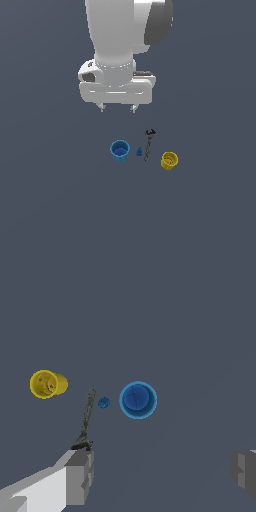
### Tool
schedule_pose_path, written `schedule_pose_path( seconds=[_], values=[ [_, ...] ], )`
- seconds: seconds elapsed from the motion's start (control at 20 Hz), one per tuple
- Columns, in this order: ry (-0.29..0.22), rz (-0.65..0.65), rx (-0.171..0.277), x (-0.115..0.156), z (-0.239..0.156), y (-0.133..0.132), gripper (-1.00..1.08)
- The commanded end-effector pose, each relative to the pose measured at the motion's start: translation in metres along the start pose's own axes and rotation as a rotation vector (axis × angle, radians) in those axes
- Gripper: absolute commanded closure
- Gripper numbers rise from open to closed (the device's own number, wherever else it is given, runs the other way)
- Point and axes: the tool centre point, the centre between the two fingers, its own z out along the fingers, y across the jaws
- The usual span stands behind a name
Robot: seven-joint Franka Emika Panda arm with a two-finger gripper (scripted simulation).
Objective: Pick up a designated object from a clutter of objects.
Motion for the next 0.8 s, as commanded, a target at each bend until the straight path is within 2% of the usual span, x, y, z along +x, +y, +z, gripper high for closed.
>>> schedule_pose_path(
  seconds=[0.0,0.35,0.75],
  values=[
    [0.0,0.0,0.0,0.0,0.0,0.0,-0.2],
    [-0.002,-0.005,0.015,0.001,0.005,-0.005,-0.2],
    [0.002,-0.024,0.006,0.003,0.016,-0.005,-0.2]
  ],
)
